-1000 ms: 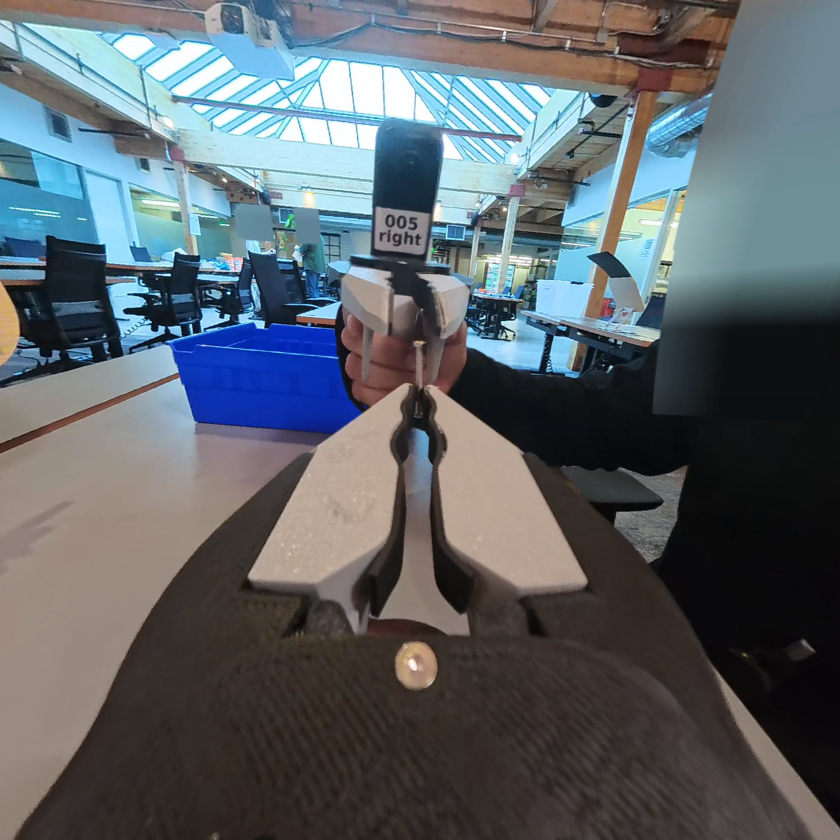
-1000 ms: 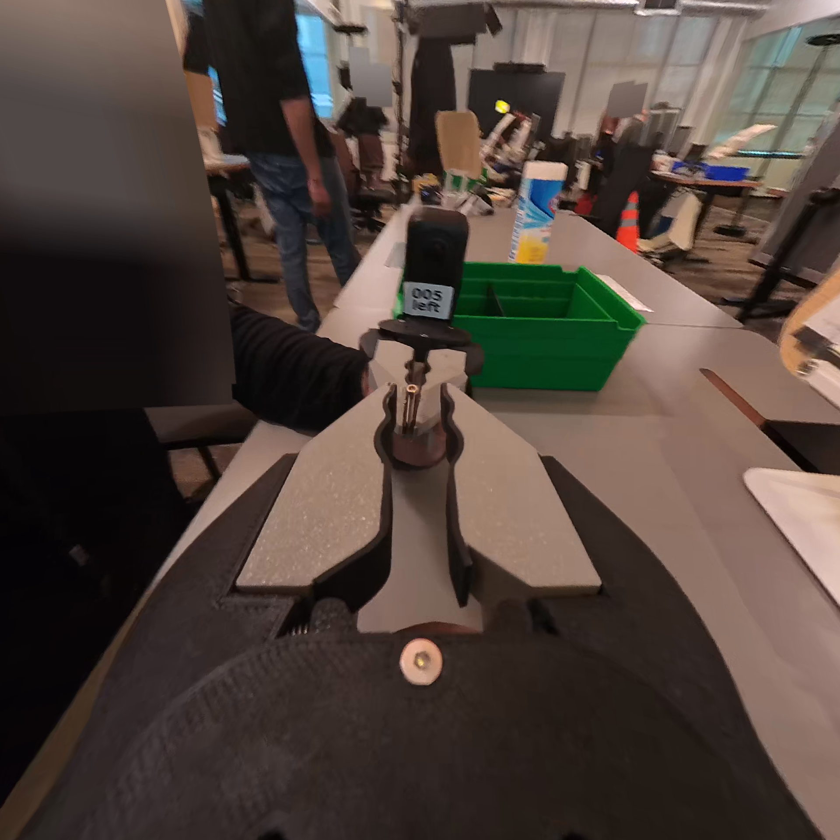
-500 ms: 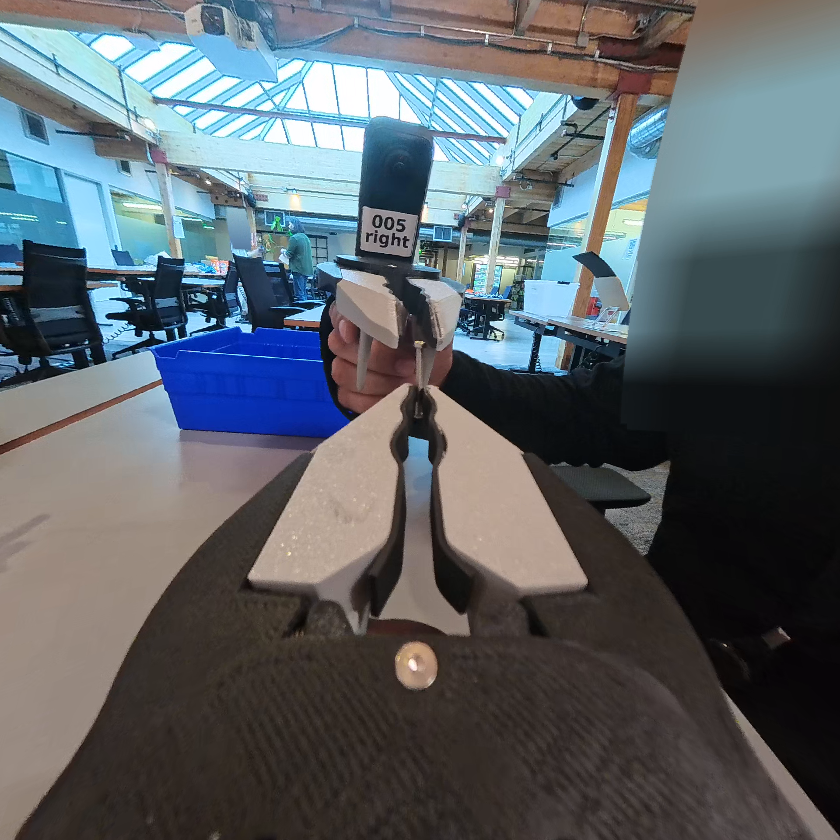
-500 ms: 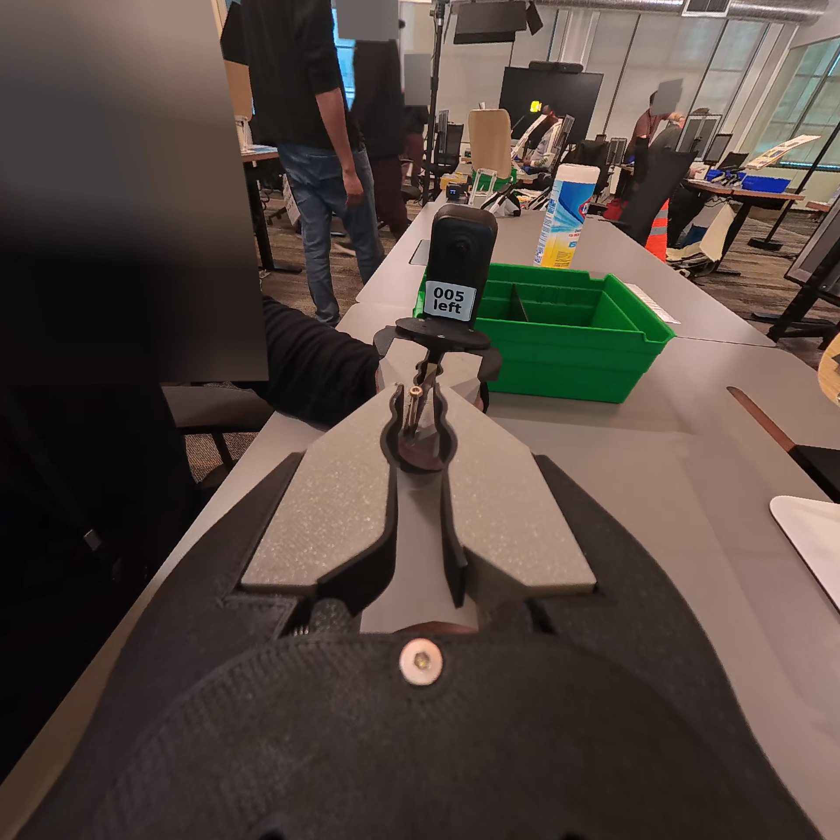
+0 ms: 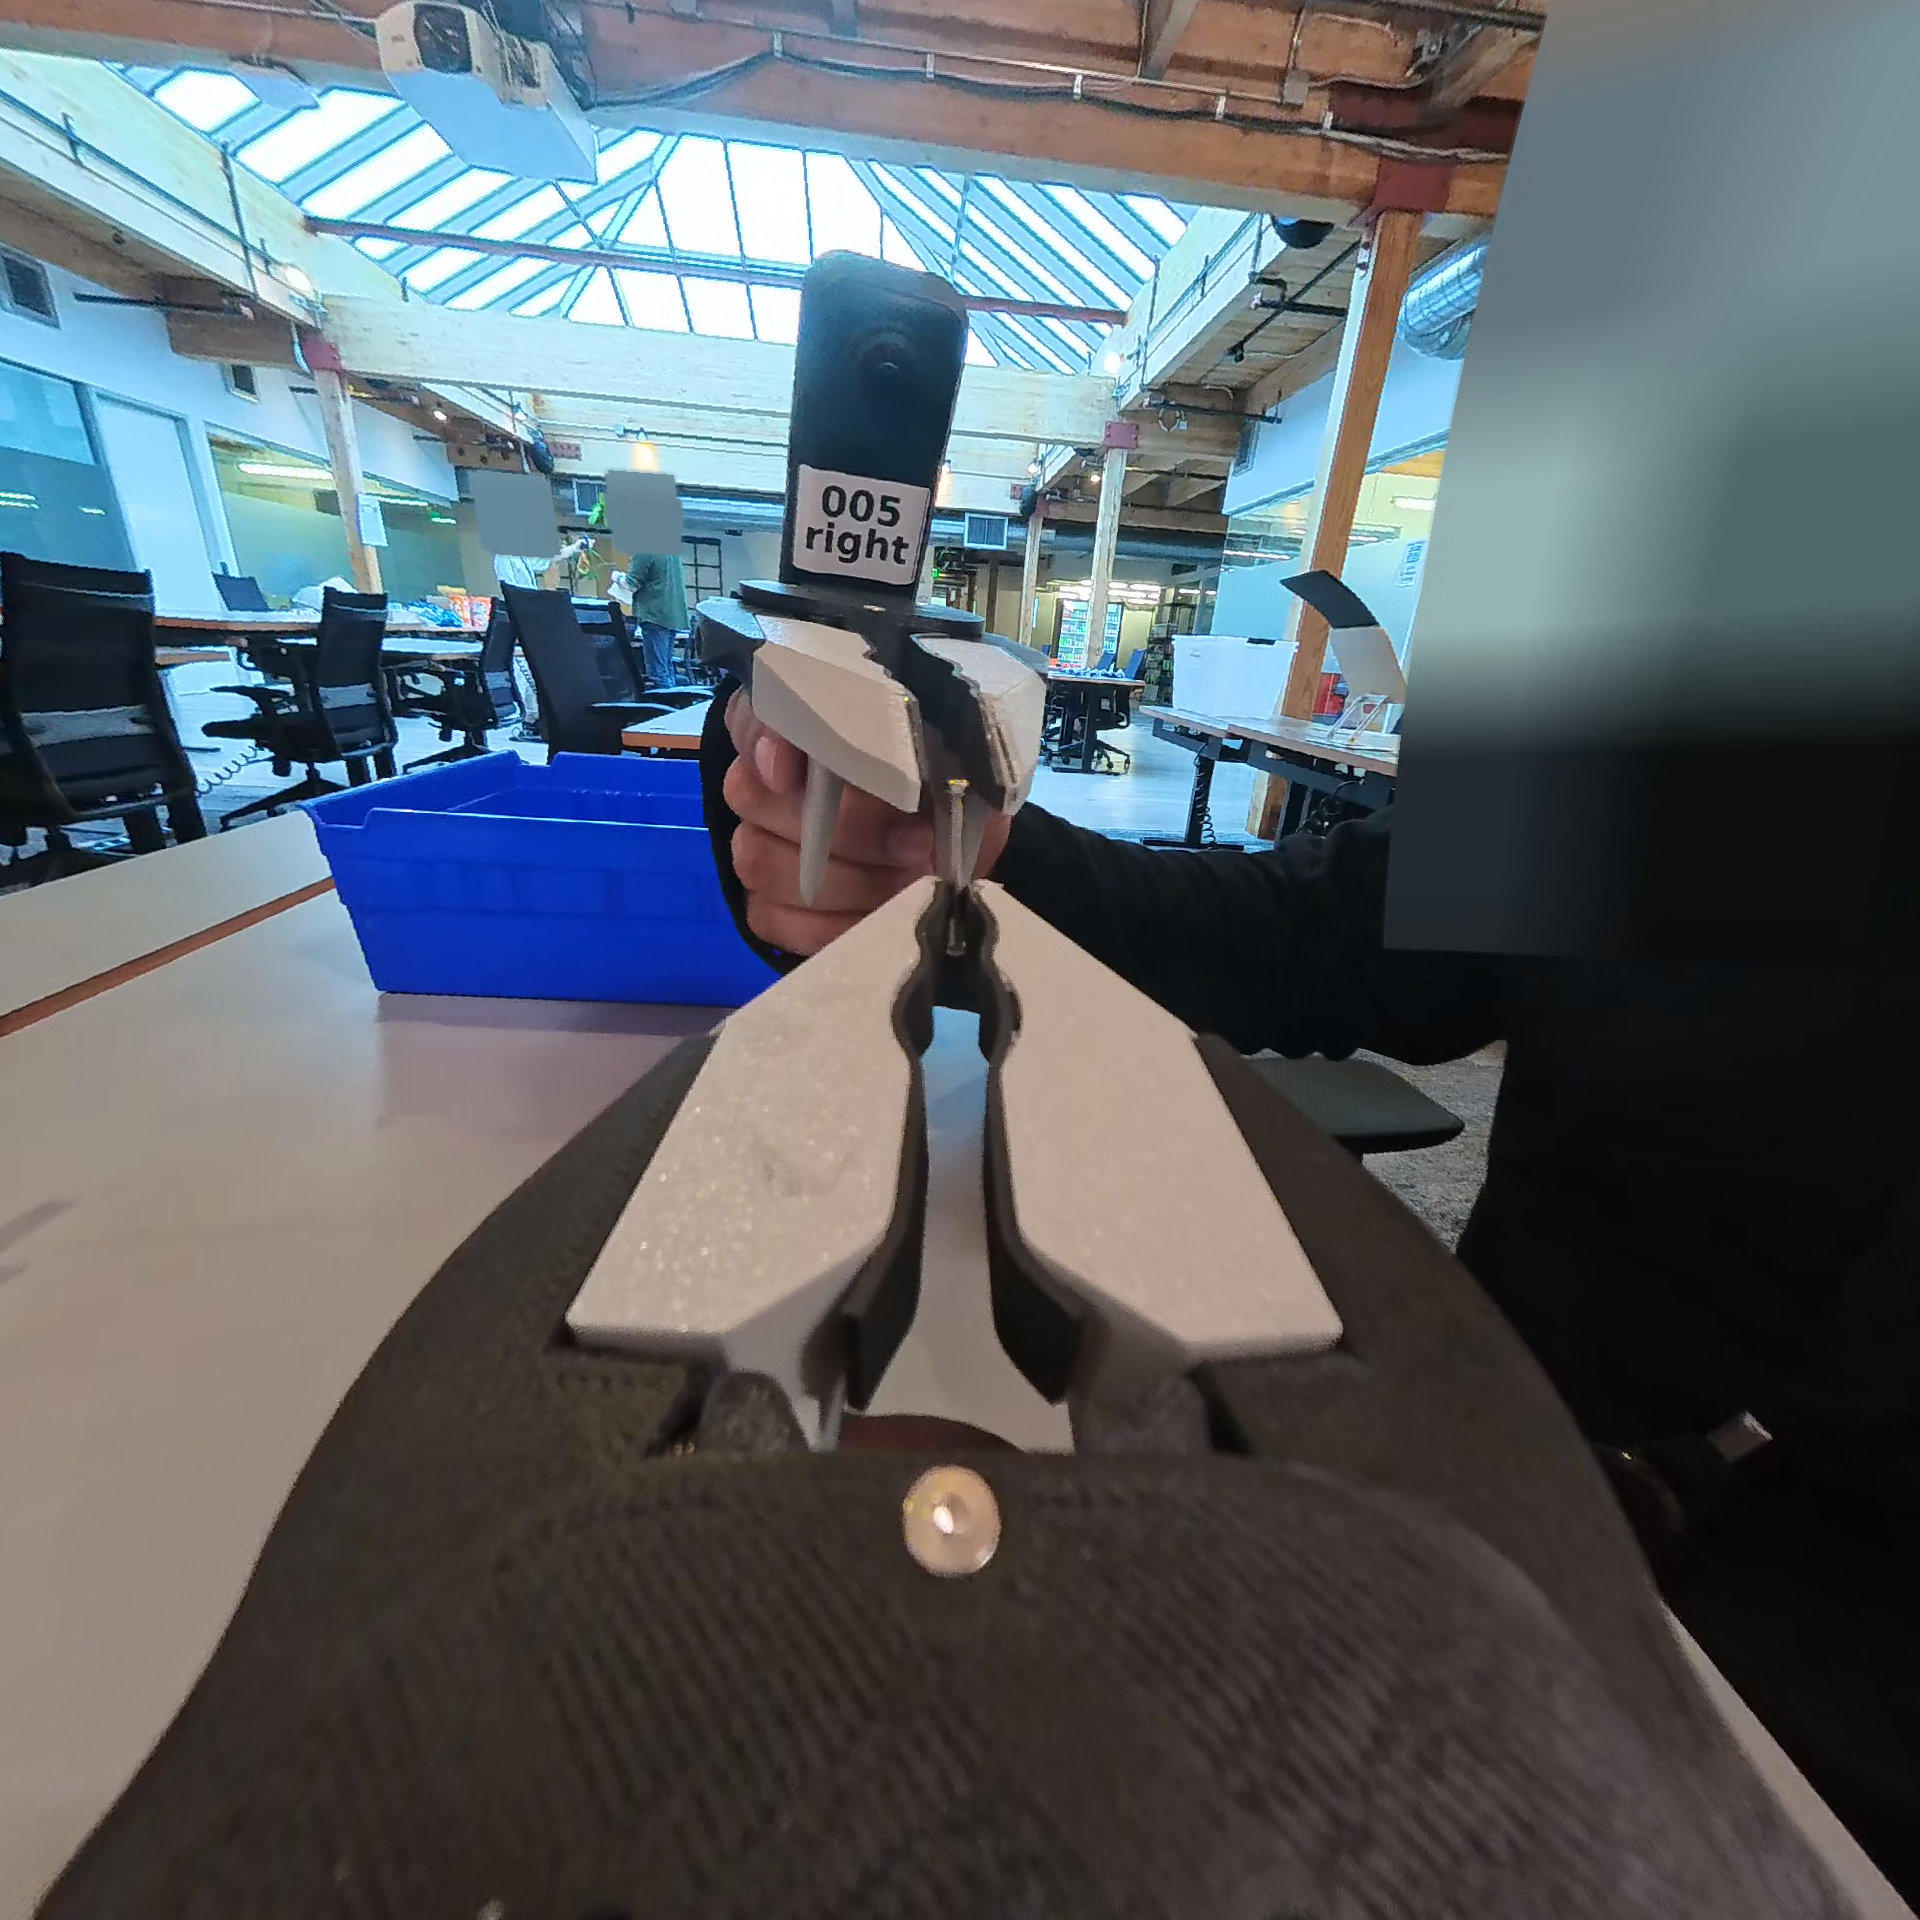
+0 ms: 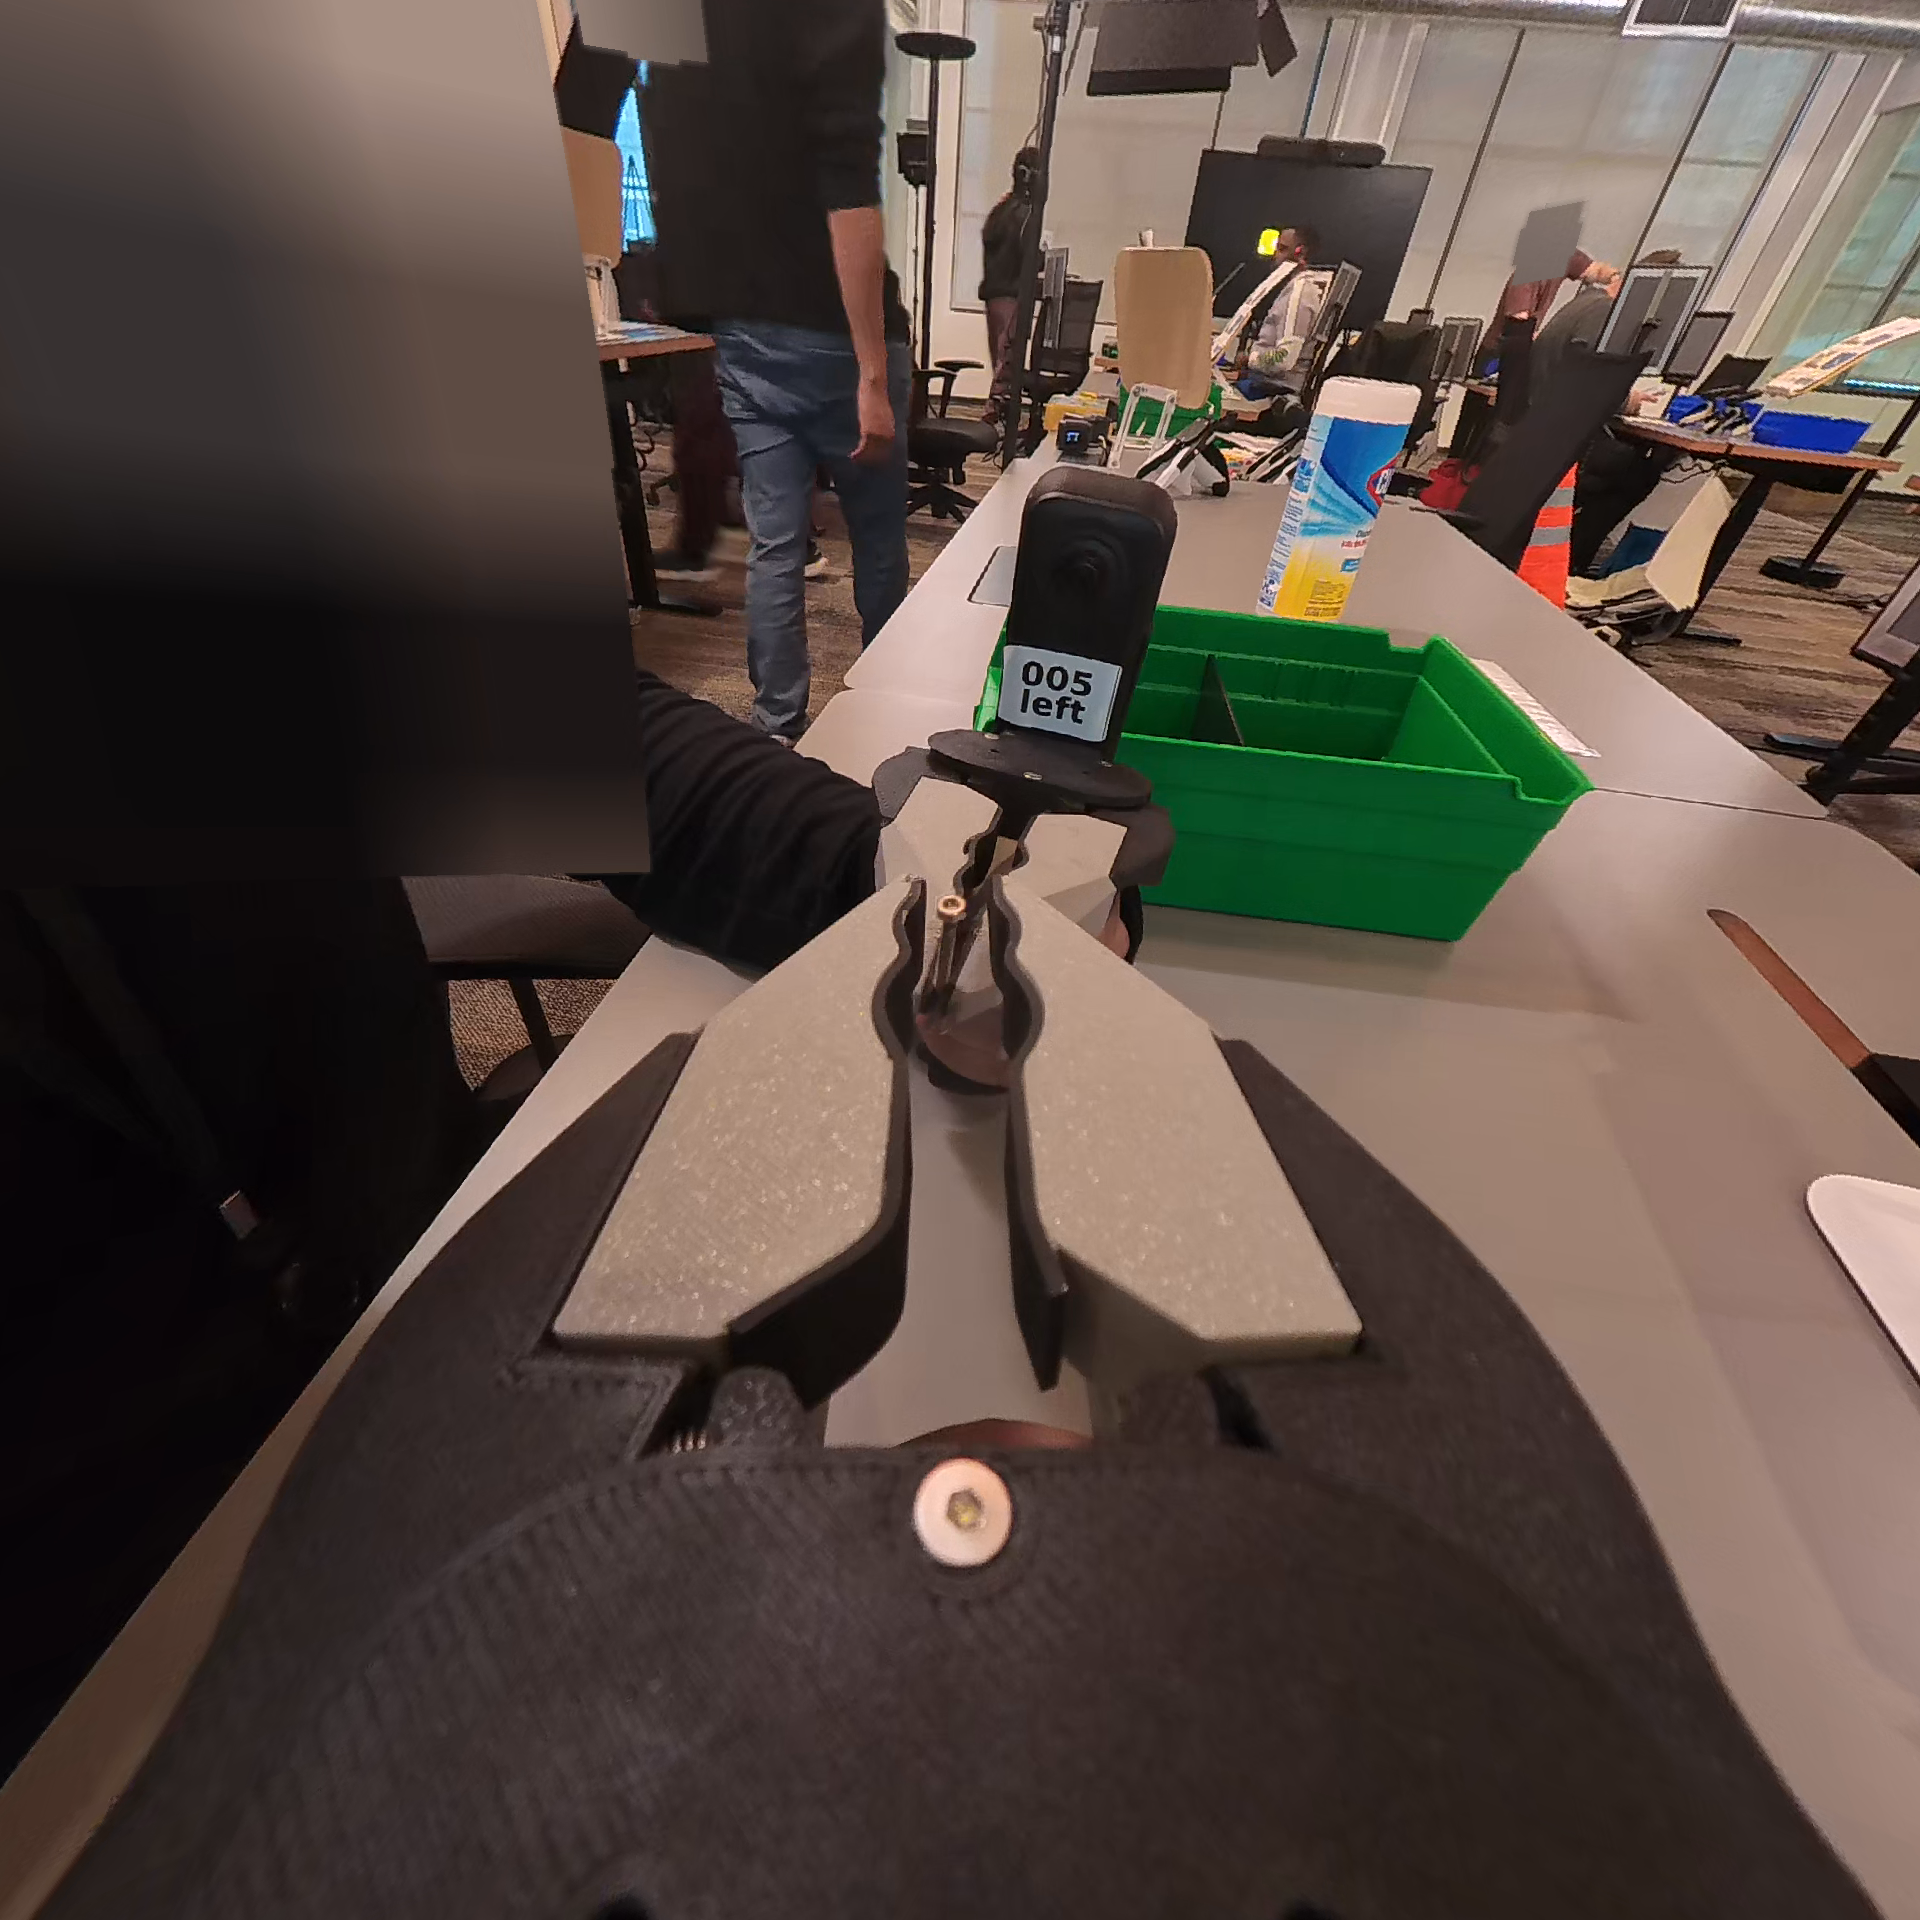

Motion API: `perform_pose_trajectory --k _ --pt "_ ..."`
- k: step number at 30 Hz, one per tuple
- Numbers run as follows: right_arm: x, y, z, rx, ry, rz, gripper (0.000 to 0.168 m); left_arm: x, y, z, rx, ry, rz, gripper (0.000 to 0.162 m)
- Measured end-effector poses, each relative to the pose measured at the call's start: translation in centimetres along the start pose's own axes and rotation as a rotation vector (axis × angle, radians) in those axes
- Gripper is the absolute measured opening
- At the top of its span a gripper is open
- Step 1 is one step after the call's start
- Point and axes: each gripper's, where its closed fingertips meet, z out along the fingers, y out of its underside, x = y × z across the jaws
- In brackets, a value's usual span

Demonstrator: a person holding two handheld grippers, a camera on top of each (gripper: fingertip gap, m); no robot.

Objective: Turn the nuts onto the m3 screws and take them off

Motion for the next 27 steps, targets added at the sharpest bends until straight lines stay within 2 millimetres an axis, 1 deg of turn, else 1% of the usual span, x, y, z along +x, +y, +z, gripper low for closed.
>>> perform_pose_trajectory --k 13,18,21,24,27 --pt "-0.5 -0.1 0.4 0.005 -0.028 -0.013 0.008 0.5 0.0 0.1 0.001 0.016 0.006 0.000" --pt "-0.7 0.0 0.6 -0.002 -0.036 -0.023 0.002 0.5 -0.1 0.0 0.002 0.018 0.010 0.000" --pt "-0.7 0.0 0.6 0.002 -0.032 -0.024 0.002 0.5 -0.1 0.0 0.002 0.014 0.014 0.000" --pt "-0.4 0.0 0.6 0.008 -0.012 -0.008 0.001 0.2 -0.1 0.1 0.005 -0.011 0.032 0.000" --pt "0.2 0.0 0.5 0.000 0.038 0.022 0.001 -0.7 -0.2 0.1 -0.003 -0.083 0.097 0.000"
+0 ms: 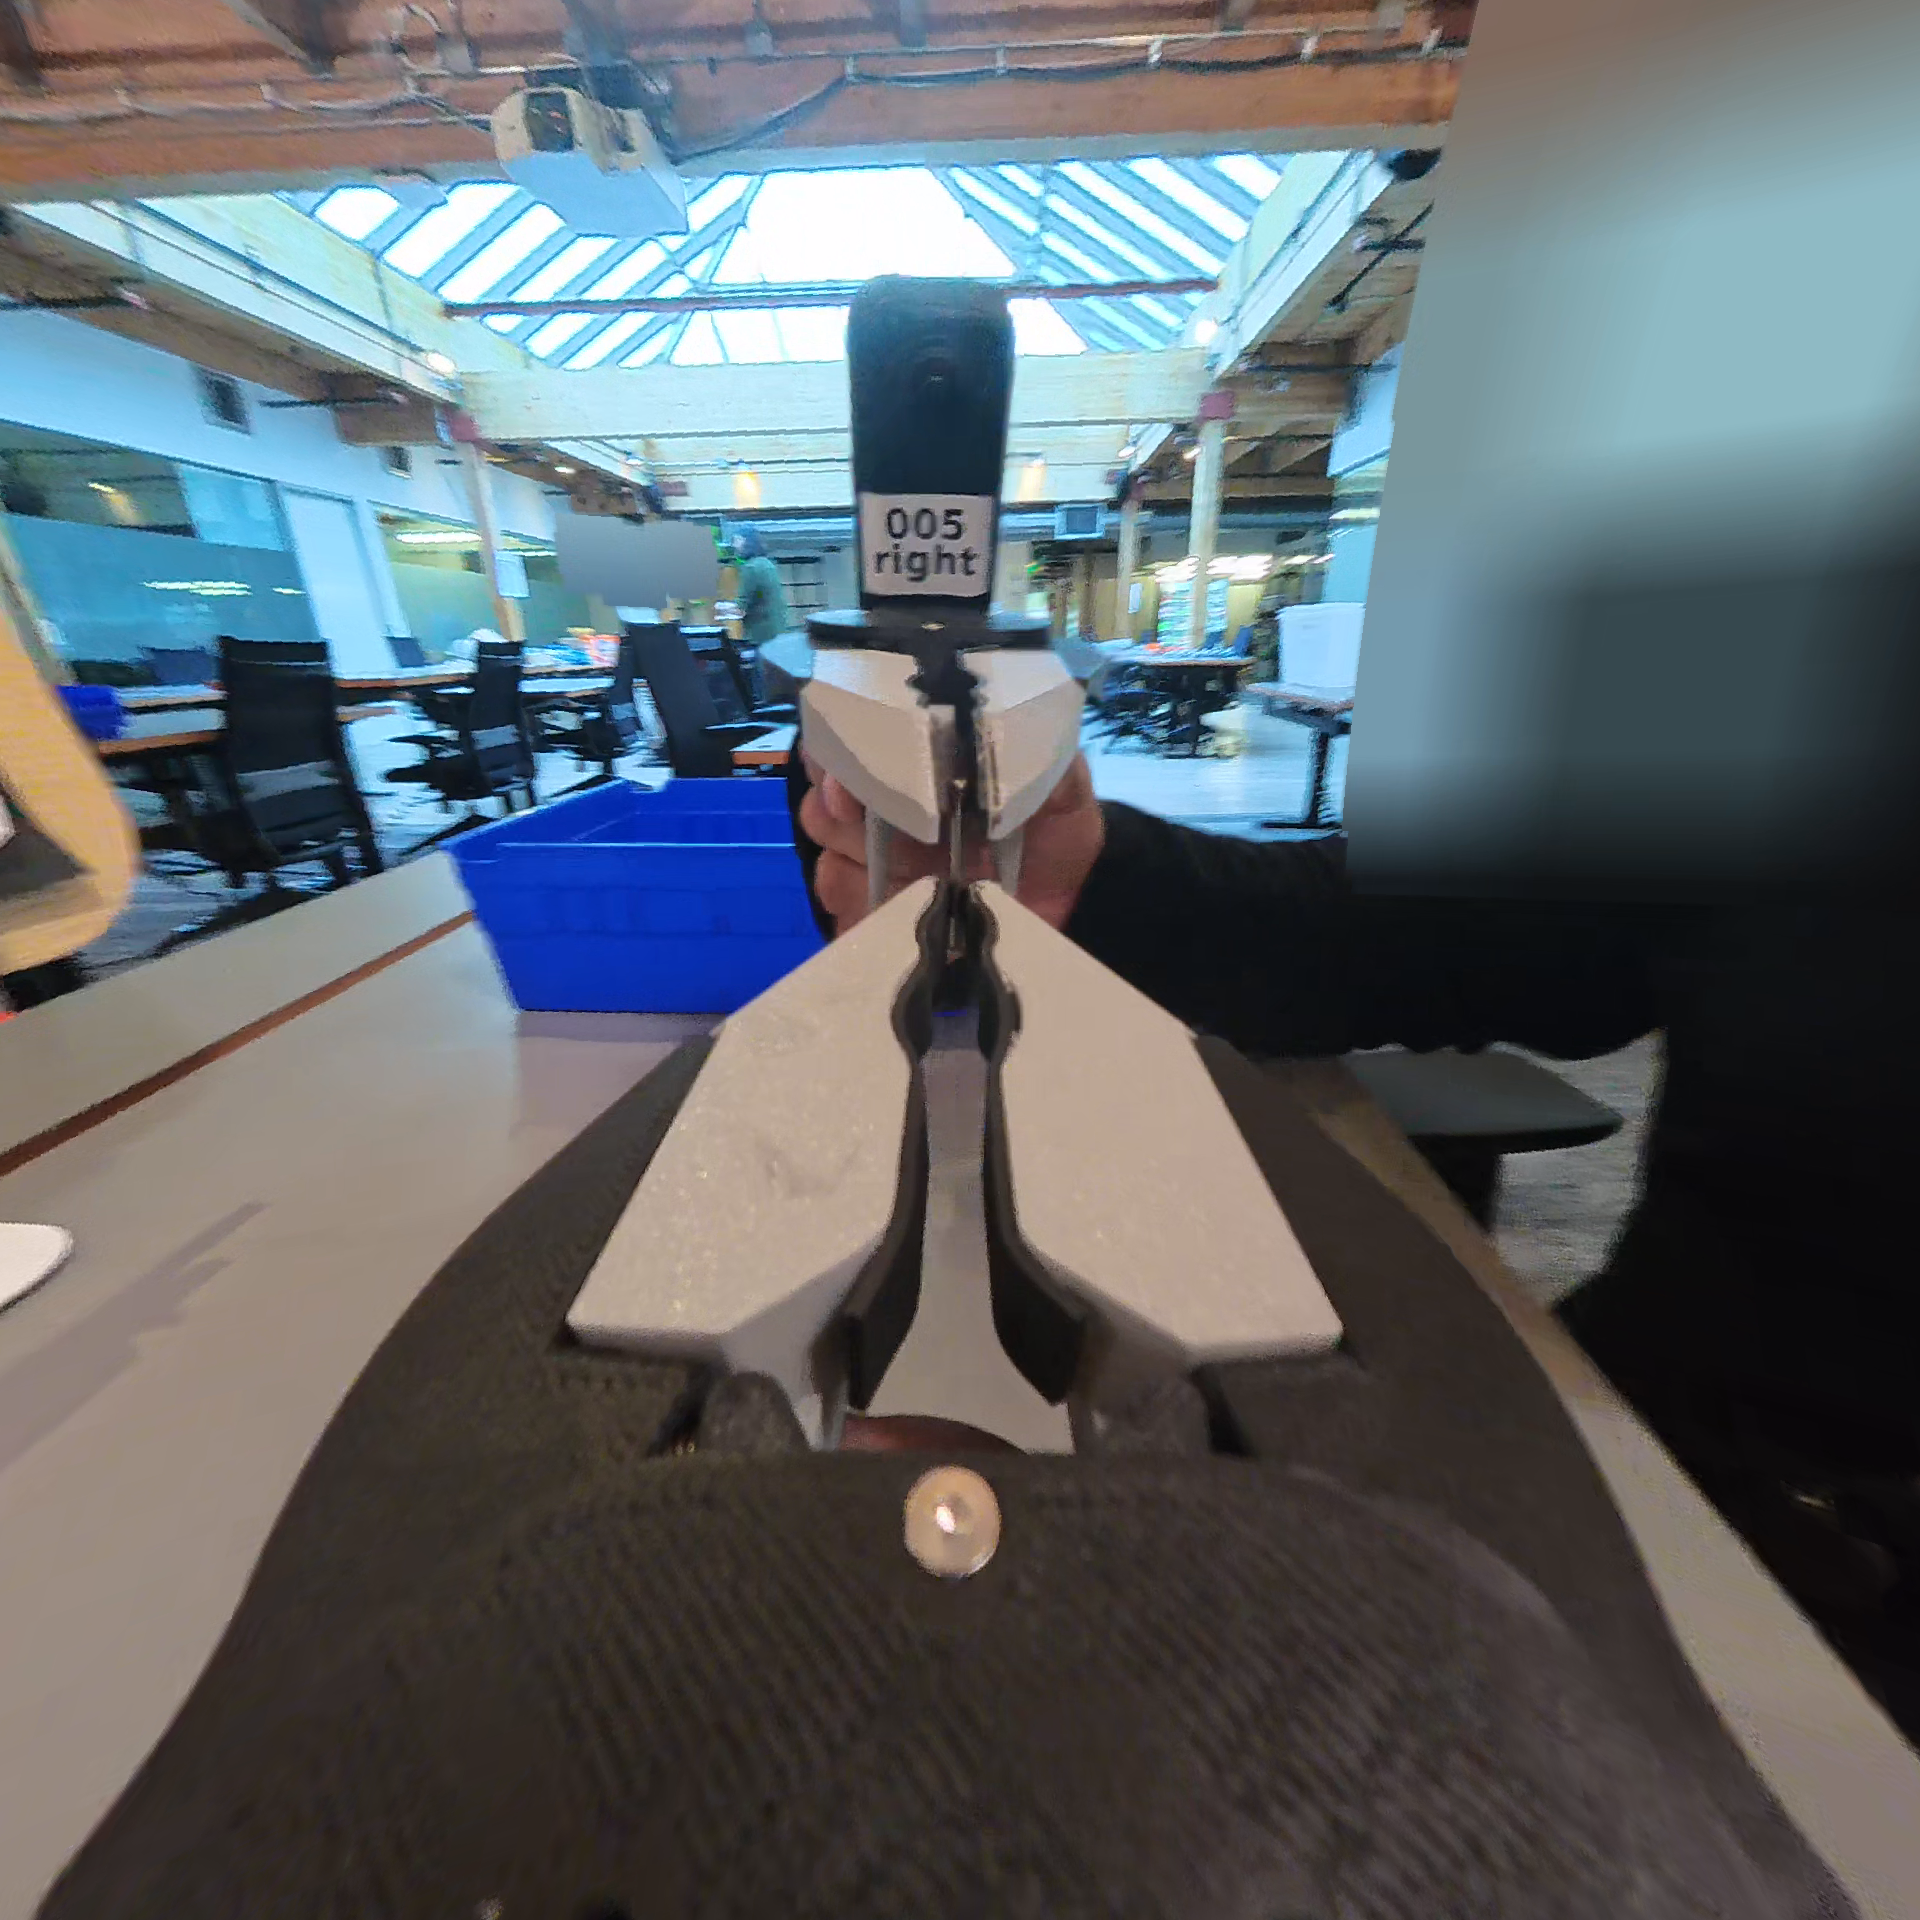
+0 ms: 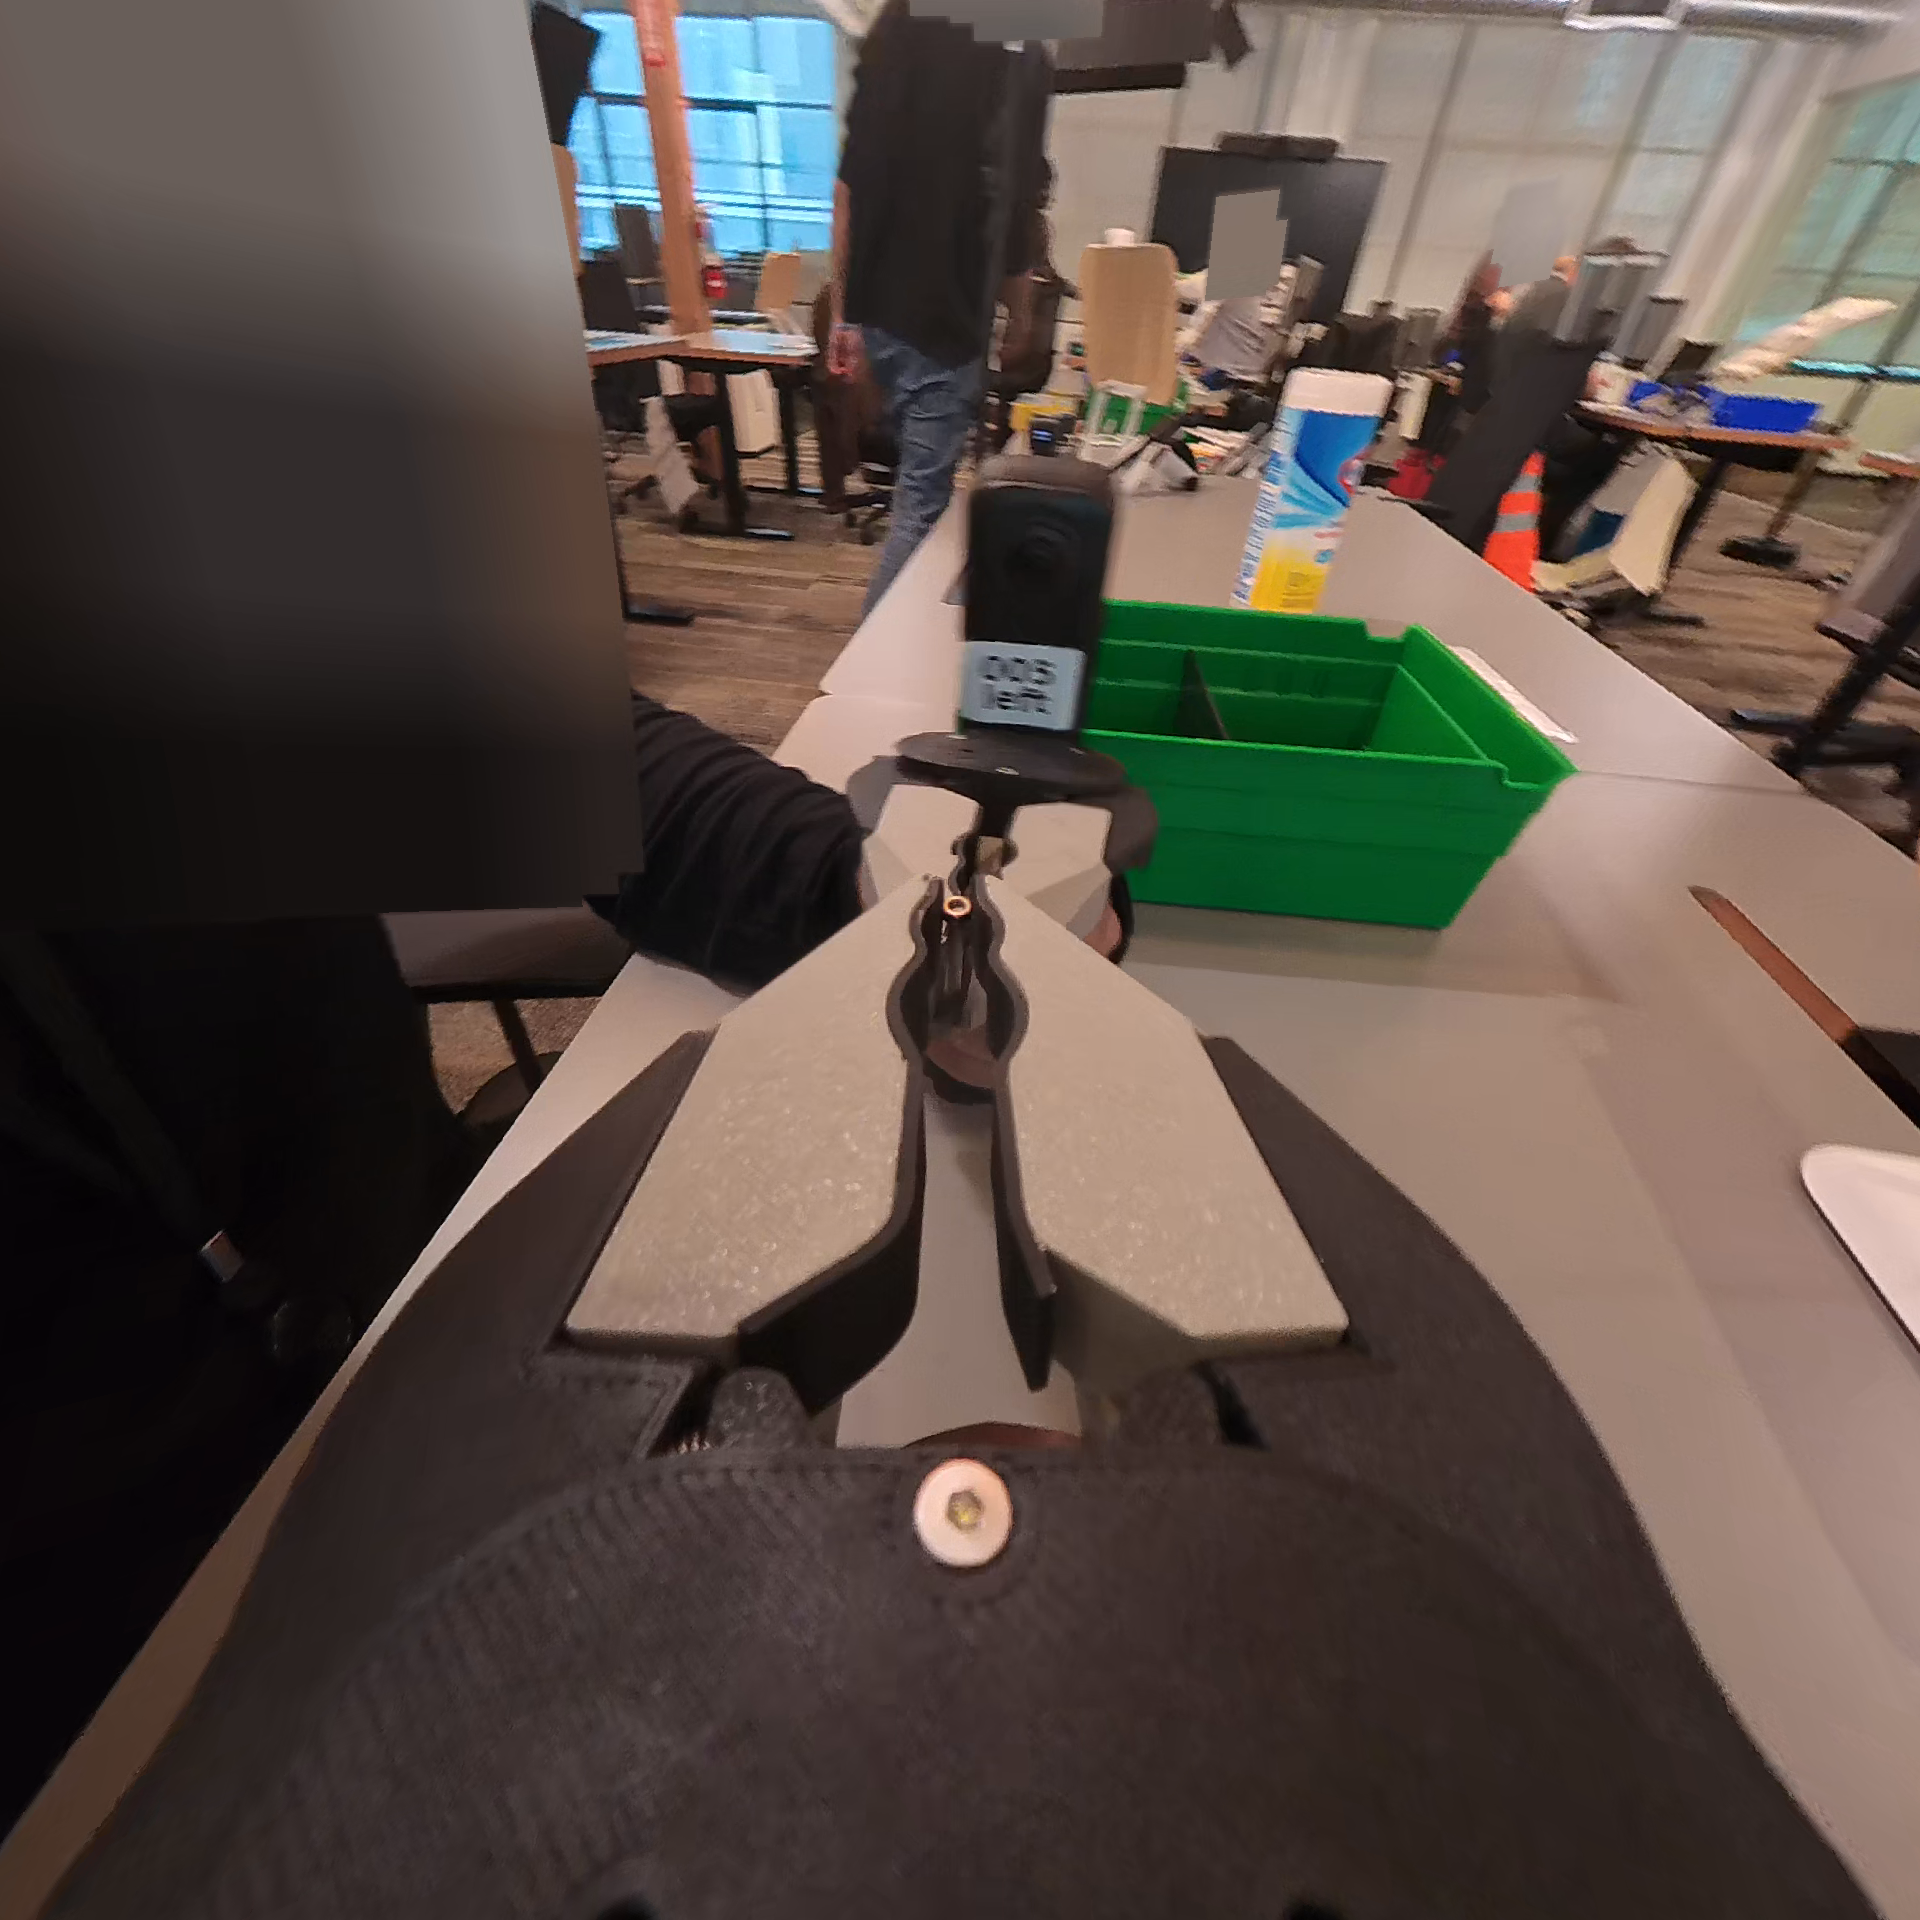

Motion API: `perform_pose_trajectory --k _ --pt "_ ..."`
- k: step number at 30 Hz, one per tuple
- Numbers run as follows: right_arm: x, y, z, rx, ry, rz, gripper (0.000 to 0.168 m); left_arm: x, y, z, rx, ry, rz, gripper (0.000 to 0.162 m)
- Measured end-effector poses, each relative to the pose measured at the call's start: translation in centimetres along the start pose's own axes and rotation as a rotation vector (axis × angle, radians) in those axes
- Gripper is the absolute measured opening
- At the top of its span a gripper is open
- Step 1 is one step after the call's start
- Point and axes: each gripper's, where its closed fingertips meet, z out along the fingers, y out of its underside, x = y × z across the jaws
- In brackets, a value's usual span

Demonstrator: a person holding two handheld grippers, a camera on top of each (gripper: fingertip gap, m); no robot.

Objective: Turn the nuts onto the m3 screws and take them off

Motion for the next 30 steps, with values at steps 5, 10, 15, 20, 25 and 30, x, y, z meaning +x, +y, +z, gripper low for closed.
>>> perform_pose_trajectory --k 5,10,15,20,25,30 --pt "1.4 0.7 0.1 -0.050 0.148 0.042 0.001 -1.5 0.7 0.2 -0.067 -0.155 0.139 0.000" --pt "1.9 1.1 0.1 -0.071 0.272 0.020 0.001 -1.7 0.9 0.4 -0.081 -0.180 0.141 0.000" --pt "2.2 1.5 -0.3 -0.084 0.318 -0.012 0.001 -1.9 1.3 0.3 -0.110 -0.181 0.115 0.000" --pt "2.6 1.9 -0.7 -0.102 0.360 -0.030 0.001 -2.2 1.8 0.3 -0.132 -0.183 0.077 0.000" --pt "3.2 2.4 -0.9 -0.085 0.380 0.010 0.001 -2.7 2.3 0.3 -0.156 -0.204 0.049 0.000" --pt "3.2 2.5 -0.9 -0.049 0.368 0.041 0.002 -2.5 2.4 0.4 -0.153 -0.191 0.017 0.000"
